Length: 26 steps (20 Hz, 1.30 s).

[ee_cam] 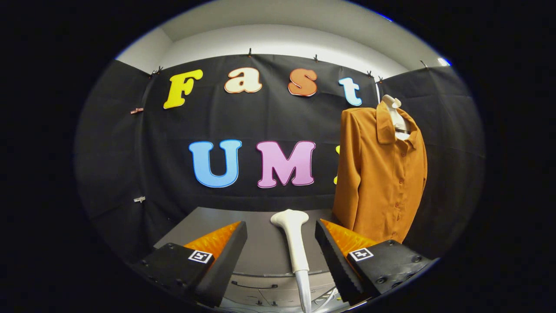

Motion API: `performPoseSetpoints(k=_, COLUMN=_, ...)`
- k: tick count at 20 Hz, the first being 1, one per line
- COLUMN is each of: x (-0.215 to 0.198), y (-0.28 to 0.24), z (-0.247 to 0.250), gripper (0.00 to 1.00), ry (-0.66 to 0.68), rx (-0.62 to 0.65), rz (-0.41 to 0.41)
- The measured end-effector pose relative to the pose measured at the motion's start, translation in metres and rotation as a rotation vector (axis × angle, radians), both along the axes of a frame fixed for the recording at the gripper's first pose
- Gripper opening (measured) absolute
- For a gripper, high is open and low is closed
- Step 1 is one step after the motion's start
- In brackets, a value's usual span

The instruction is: Iron the clothes twice with a garment steamer, once on the left side and once on the right side.

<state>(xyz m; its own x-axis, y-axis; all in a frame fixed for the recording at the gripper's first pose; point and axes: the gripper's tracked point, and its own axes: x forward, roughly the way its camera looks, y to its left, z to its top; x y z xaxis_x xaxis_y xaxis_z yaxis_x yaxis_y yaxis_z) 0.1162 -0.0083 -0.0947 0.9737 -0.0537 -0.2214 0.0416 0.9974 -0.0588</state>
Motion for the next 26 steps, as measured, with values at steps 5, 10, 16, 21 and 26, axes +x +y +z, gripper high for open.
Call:
performPoseSetpoints(k=5, x=0.050, y=-0.014, z=-0.038, gripper=0.98, ry=0.101, rx=0.003, rz=0.031)
performPoseSetpoints(k=10, x=0.077, y=-0.028, z=-0.082, gripper=0.98, ry=0.229, rx=0.032, rz=0.018)
performPoseSetpoints(k=16, x=0.099, y=-0.039, z=-0.121, gripper=0.98, ry=0.368, rx=0.054, rz=-0.002)
performPoseSetpoints(k=21, x=0.100, y=-0.045, z=-0.143, gripper=0.88, ry=0.465, rx=0.059, rz=-0.021)
performPoseSetpoints(k=26, x=0.099, y=-0.047, z=-0.156, gripper=0.81, ry=0.539, rx=0.040, rz=-0.030)
